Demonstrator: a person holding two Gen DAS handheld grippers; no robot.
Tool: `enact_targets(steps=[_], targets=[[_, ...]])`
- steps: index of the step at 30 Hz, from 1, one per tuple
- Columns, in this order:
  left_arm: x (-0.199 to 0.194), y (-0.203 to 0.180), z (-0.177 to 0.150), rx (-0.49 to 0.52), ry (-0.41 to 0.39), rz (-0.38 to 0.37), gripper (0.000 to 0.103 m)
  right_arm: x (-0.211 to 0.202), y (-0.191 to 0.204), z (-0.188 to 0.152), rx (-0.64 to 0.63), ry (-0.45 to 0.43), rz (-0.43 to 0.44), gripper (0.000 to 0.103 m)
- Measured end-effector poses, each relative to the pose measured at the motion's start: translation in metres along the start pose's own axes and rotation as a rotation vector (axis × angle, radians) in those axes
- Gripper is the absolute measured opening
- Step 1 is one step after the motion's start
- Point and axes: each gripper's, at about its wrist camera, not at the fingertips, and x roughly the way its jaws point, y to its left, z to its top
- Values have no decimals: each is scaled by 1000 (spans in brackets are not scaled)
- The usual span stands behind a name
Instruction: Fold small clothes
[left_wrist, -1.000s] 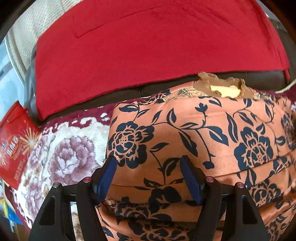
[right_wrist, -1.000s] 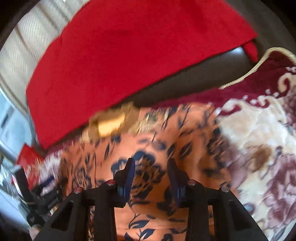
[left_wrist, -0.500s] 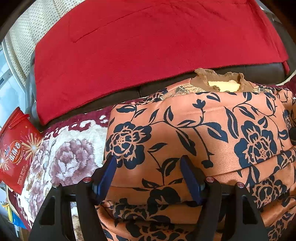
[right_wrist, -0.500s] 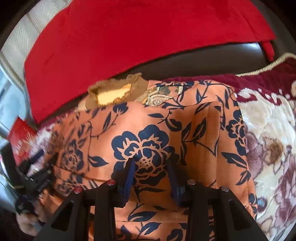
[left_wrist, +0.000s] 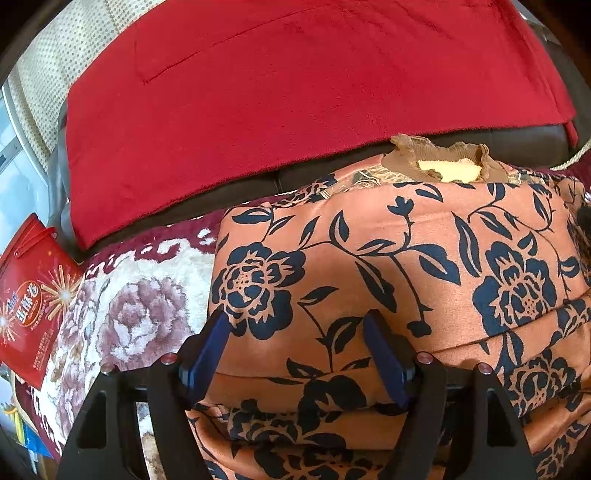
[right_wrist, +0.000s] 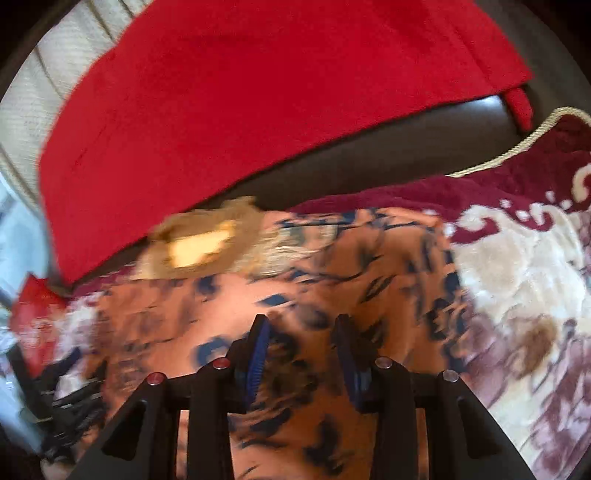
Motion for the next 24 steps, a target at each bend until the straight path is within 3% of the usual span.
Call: enact_targets(steps=[6,8,10,13,17,21,24], targets=[[-24,12,2,-57,-70,-60,76,-18,27,-32,-96,55,1,40],[-21,5,-1,-32,-45,-94,76,1,25,-40,-104,134,-26,40],[-11,-7,-6,13,6,-121,76,-1,28,-45,-128,132,-21,40],[-11,-11,-7,26,2,-98,76,-16,23,-46,-101,143,13,40],[-15,-3,-5,-32,-2,-134,76,-34,-1,-35,-78,93,-12,40],[-6,-9,-6,-3,18,-115,76,-17,-24,-33,-61,153,1,40],[-9,-9,-4,-3,20,-108,76,-22,-17,-34,-111,141,-6,40]])
